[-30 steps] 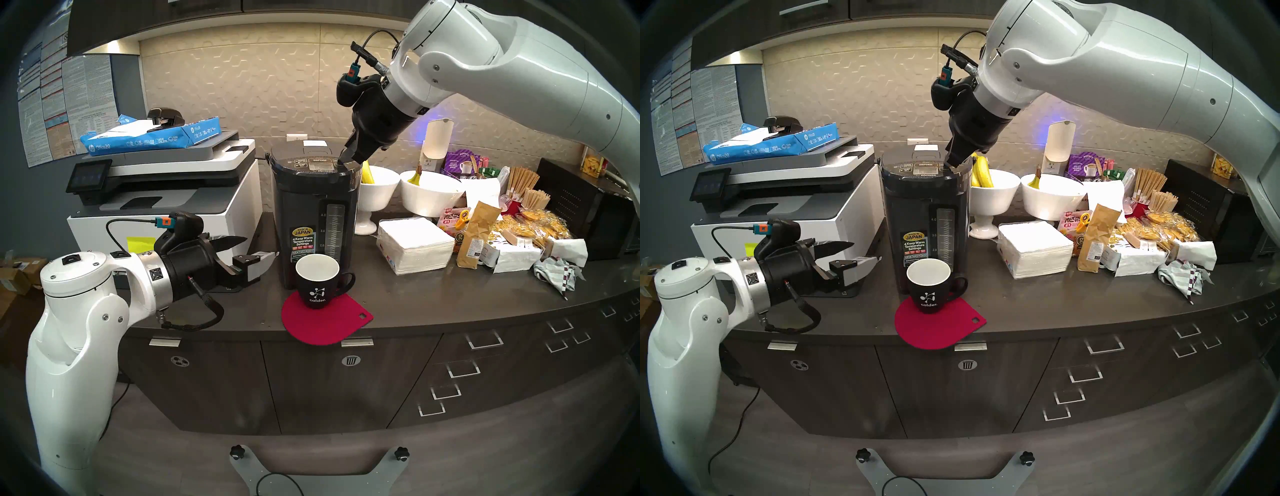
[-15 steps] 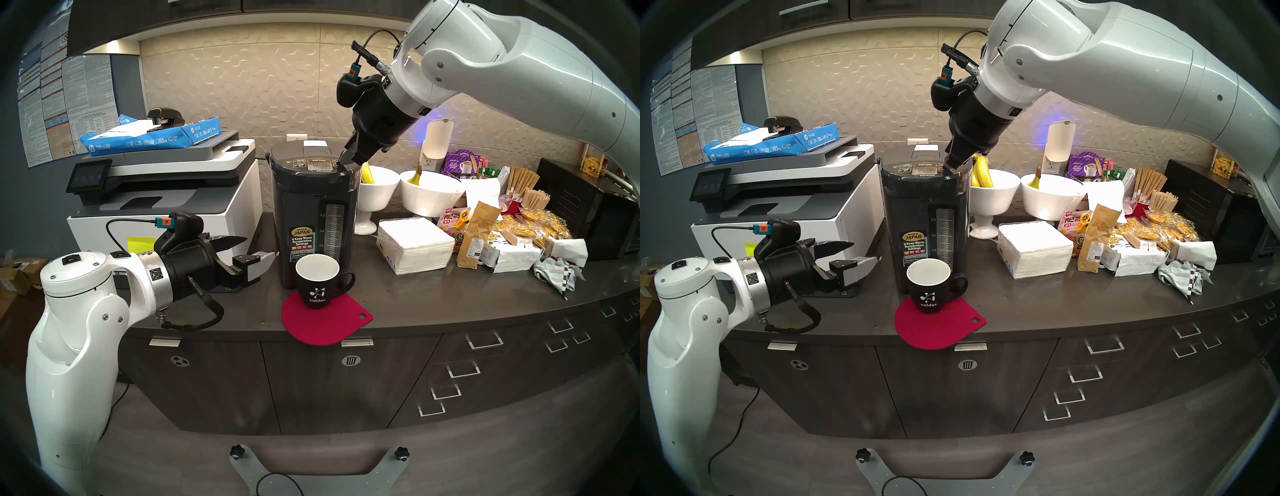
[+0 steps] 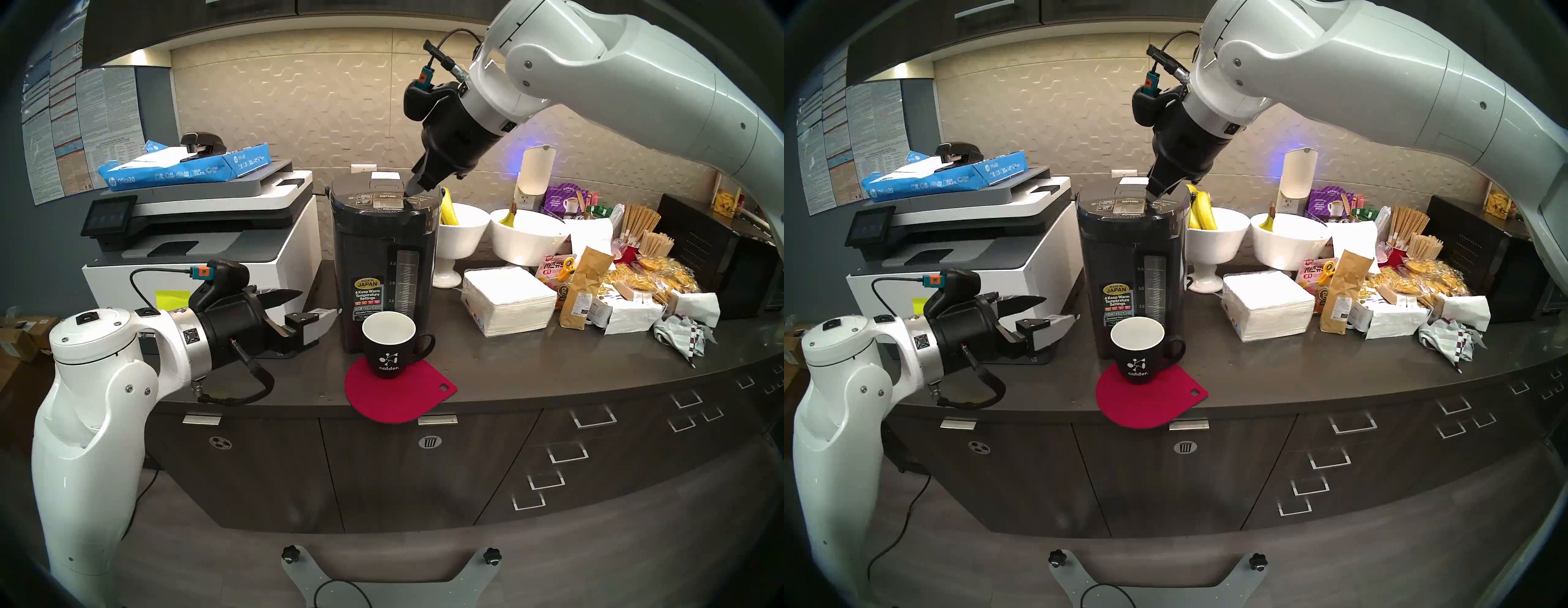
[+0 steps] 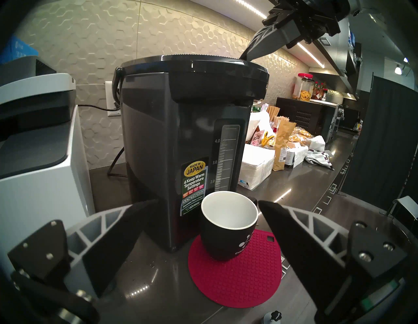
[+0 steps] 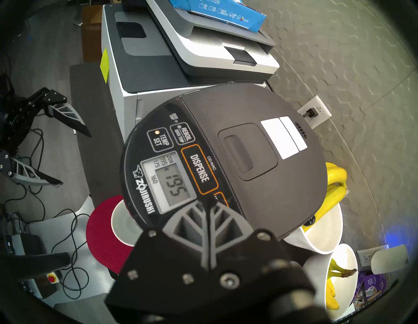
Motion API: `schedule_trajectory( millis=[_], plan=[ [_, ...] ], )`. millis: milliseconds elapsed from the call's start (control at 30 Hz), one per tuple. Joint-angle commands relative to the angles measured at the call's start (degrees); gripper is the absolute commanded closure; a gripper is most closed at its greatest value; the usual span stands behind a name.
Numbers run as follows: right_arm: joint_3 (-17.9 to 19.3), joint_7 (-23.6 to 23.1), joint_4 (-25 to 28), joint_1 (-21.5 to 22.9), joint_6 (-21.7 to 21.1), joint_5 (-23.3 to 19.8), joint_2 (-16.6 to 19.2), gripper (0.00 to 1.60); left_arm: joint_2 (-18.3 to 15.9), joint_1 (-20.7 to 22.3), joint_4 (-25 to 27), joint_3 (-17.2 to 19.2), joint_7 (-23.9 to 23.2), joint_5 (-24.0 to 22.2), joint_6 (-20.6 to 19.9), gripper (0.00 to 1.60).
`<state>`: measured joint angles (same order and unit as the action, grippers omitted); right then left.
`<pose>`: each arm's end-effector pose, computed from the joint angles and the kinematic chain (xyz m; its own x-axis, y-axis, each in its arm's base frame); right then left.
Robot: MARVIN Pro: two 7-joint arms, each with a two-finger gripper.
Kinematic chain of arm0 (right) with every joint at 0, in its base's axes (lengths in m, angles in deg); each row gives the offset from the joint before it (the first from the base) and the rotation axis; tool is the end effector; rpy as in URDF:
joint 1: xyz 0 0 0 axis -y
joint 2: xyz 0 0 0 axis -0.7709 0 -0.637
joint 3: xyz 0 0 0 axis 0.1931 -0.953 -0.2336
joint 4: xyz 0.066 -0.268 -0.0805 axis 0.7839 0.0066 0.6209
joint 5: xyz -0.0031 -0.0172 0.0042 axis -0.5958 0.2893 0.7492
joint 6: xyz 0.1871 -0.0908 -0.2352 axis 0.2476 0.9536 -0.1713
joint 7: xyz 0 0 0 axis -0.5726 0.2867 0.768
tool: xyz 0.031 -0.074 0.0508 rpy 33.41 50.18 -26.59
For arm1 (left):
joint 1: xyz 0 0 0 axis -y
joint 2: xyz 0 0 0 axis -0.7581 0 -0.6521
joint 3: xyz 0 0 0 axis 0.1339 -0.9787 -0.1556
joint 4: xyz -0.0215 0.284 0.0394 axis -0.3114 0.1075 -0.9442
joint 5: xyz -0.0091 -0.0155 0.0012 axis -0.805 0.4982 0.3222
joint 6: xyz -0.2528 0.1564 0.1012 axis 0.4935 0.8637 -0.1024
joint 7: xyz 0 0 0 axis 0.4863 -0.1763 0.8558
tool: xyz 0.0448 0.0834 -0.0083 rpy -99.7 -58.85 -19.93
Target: Press the water dispenser button and fill the cup
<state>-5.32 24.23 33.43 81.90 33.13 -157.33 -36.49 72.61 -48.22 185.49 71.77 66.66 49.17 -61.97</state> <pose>0.4522 0.1268 0.1332 0.0991 0.8044 0.5858 0.8225 -0.3976 0.4067 0.3107 0.0310 -0.0883 0.2119 -0.0624 0.9753 -0.5877 -0.8055 0.0762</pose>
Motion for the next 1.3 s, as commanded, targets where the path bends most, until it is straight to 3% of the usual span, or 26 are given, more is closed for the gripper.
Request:
schedule_trajectory(
  millis=[0, 700, 1267],
  plan=[
    [0.37, -0.51, -0.99, 2.80, 0.15, -0.01, -0.02, 1.60, -0.01, 0.03, 0.60, 0.01, -0.02, -0.01, 0.02, 0.00],
    [-0.10, 1.53, -3.78, 1.72, 0.15, -1.98, -3.42, 1.60, -0.01, 0.02, 0.61, 0.01, -0.01, 0.00, 0.01, 0.00],
    [-1.89, 3.38, -2.09, 0.93, 0.15, -3.88, -3.05, 1.60, -0.01, 0.02, 0.62, 0.01, -0.01, 0.00, 0.01, 0.00]
  ],
)
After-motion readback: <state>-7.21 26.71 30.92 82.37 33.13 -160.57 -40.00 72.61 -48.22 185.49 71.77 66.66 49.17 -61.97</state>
